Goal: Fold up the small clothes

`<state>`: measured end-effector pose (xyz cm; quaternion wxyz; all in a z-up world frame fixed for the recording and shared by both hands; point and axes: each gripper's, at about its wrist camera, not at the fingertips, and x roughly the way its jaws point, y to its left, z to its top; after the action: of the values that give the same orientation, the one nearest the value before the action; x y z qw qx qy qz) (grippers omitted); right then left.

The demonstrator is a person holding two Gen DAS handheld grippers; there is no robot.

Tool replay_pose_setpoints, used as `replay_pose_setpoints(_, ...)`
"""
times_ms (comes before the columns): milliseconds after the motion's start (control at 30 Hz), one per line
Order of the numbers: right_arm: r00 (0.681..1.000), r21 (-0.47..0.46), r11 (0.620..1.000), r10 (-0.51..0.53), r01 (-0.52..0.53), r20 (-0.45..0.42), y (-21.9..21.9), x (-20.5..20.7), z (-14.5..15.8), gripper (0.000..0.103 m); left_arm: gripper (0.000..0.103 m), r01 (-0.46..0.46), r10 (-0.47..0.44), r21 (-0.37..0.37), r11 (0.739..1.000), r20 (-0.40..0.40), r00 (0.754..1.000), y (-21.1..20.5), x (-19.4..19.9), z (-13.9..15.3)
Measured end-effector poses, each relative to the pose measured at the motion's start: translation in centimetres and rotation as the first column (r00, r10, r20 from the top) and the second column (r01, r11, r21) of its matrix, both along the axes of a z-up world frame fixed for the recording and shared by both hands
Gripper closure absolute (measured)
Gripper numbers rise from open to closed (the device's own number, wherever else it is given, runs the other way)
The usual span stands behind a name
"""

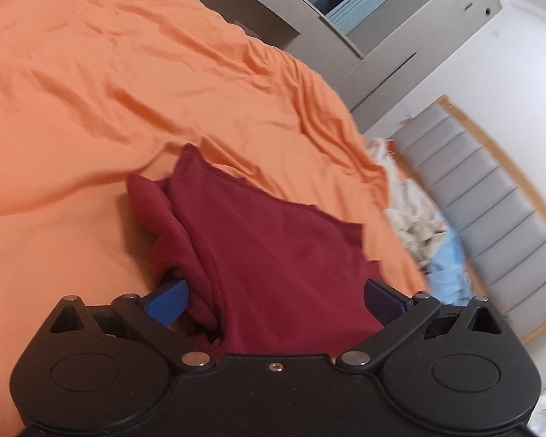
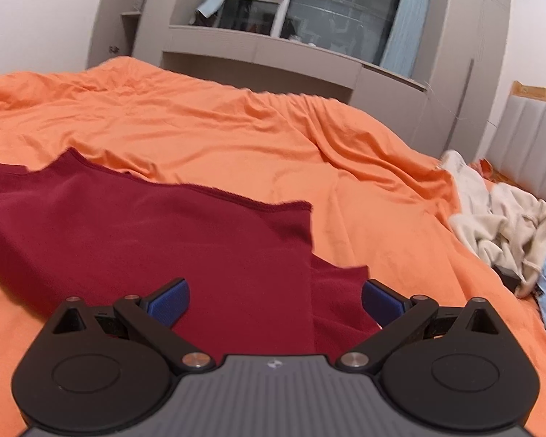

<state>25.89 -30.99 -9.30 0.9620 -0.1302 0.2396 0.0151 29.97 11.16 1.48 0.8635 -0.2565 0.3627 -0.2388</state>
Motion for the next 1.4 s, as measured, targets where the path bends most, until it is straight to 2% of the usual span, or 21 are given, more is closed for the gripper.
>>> replay_pose_setpoints(67, 0.999, 0.01, 0.999, -0.031, 0.031, -0.028, -0.6, 0.3, -0.2, 0.0, 0.001, -0.029, 0.029, 0.07, 0.997, 0.011, 1.0, -0.4, -0.4, 0.2)
replay_pose_setpoints(133, 0.996, 0.059, 0.997, -0.05, 0.054, -0.067, -1.7, 0.8, -0.4, 0.0, 0.001, -0.055, 0.054, 0.135, 0.989, 0.01, 0.998, -1.0, -0.5, -0.2)
replay_pose_setpoints(300, 0.991, 0.164, 0.981, -0.087, 0.103, -0.102, -3.8, 1.2, -0.3, 0.0, 0.001, -0.128, 0.132, 0.312, 0.942, 0.009, 0.991, -2.5, -0.3, -1.2)
replay_pose_setpoints(433, 0.992, 0.152, 0.984, -0.081, 0.095, -0.093, -3.5, 1.3, -0.3, 0.0, 0.001, -0.197, 0.186, 0.359, 0.912, 0.066, 0.98, -3.5, -1.7, -0.8)
replay_pose_setpoints(533, 0.996, 0.124, 0.989, -0.071, 0.077, -0.052, -2.8, 0.9, -0.2, 0.0, 0.001, -0.258, 0.237, 0.388, 0.885, 0.1, 0.966, -4.4, -3.2, -0.8)
replay_pose_setpoints(600, 0.998, 0.113, 0.992, -0.052, 0.054, -0.021, -2.2, 0.6, 0.1, 0.0, 0.001, -0.277, 0.25, 0.389, 0.879, 0.118, 0.961, -5.1, -4.2, -0.9)
replay_pose_setpoints(700, 1.0, 0.107, 0.994, -0.008, 0.005, 0.024, -1.3, 0.0, 0.5, 0.0, 0.001, -0.276, 0.246, 0.365, 0.889, 0.127, 0.961, -5.7, -5.4, -0.8)
replay_pose_setpoints(800, 0.998, 0.116, 0.992, 0.043, -0.047, 0.039, -0.4, -0.4, 0.7, 0.0, 0.001, -0.252, 0.244, 0.244, 0.937, 0.061, 0.968, -5.3, -5.8, -1.5)
replay_pose_setpoints(867, 0.997, 0.119, 0.99, 0.076, -0.08, 0.034, 0.3, -0.5, 0.7, 0.0, 0.001, -0.262, 0.257, 0.201, 0.944, 0.049, 0.965, -5.4, -6.1, -1.7)
replay_pose_setpoints(1200, 0.984, 0.113, 0.978, 0.172, -0.177, 0.056, 5.4, -0.4, 0.7, 0.0, 0.001, -0.278, 0.276, 0.215, 0.936, 0.039, 0.96, -5.9, -5.8, -1.9)
replay_pose_setpoints(1400, 0.98, 0.065, 0.979, 0.197, -0.195, -0.025, 6.7, 0.4, -1.6, 0.0, 0.001, -0.282, 0.278, 0.247, 0.927, 0.053, 0.959, -6.3, -5.8, -2.3)
